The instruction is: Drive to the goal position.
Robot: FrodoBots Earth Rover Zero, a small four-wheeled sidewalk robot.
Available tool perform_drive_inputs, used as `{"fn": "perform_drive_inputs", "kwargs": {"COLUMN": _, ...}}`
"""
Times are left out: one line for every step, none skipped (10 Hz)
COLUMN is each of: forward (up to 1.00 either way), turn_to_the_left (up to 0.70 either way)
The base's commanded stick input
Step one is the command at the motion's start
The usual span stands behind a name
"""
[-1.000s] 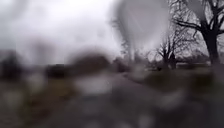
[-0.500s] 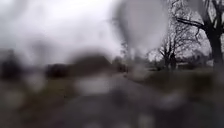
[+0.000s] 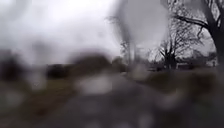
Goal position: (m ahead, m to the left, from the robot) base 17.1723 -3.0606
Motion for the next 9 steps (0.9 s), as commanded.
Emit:
{"fn": "perform_drive_inputs", "kwargs": {"forward": 0.85, "turn_to_the_left": 0.0}}
{"fn": "perform_drive_inputs", "kwargs": {"forward": 0.85, "turn_to_the_left": 0.0}}
{"fn": "perform_drive_inputs", "kwargs": {"forward": 0.85, "turn_to_the_left": 0.0}}
{"fn": "perform_drive_inputs", "kwargs": {"forward": 0.85, "turn_to_the_left": 0.0}}
{"fn": "perform_drive_inputs", "kwargs": {"forward": 0.85, "turn_to_the_left": 0.0}}
{"fn": "perform_drive_inputs", "kwargs": {"forward": 0.85, "turn_to_the_left": 0.0}}
{"fn": "perform_drive_inputs", "kwargs": {"forward": 0.85, "turn_to_the_left": 0.0}}
{"fn": "perform_drive_inputs", "kwargs": {"forward": 0.85, "turn_to_the_left": 0.0}}
{"fn": "perform_drive_inputs", "kwargs": {"forward": 0.85, "turn_to_the_left": 0.0}}
